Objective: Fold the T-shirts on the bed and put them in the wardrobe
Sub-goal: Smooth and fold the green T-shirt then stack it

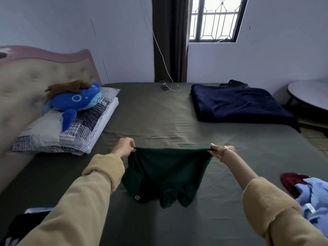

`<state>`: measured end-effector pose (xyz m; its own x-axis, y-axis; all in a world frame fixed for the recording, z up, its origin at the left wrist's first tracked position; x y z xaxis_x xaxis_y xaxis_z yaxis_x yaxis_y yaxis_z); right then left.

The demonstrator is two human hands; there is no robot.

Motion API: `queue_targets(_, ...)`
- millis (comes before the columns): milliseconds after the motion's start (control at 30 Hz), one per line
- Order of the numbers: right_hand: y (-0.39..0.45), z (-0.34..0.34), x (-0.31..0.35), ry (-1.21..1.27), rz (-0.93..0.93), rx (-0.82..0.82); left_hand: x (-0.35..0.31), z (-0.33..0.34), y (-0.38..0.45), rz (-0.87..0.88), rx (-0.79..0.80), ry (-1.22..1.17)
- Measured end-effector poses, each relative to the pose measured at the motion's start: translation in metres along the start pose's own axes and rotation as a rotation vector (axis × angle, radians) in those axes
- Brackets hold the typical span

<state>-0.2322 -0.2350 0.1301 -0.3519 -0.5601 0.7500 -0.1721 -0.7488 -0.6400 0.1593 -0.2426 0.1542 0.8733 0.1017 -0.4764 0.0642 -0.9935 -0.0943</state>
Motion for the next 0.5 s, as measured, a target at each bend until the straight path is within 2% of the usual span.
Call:
queue_targets(133, 0.010, -0.009, -0.008, 0.018, 0.072, -0.152, 0.001, 0.000, 0.000, 0.003, 0.011, 0.022)
queue_targets(233, 0.011, -0.010, -0.005, -0.034, 0.028, -0.221, 0.001, 0.001, 0.000, 0.002, 0.015, 0.027)
queue_targets(333, 0.005, -0.011, 0.000, -0.209, -0.079, -0.270, -0.002, 0.003, -0.001, 0.004, 0.029, 0.030)
queue_targets(500, -0.003, -0.016, 0.014, -0.715, -0.288, -0.491, -0.006, 0.011, -0.005, 0.023, 0.061, 0.043)
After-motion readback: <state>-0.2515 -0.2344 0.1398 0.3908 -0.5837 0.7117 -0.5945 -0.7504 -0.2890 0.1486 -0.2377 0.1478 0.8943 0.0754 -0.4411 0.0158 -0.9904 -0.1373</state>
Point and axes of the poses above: each hand's wrist, its own y-axis towards the middle knuckle, its own z-axis out of the palm, x = y × z, the point moved 8 cm from there along y, towards the middle knuckle, and after that the axes turned 7 degrees about z, right-handed, at the moved point
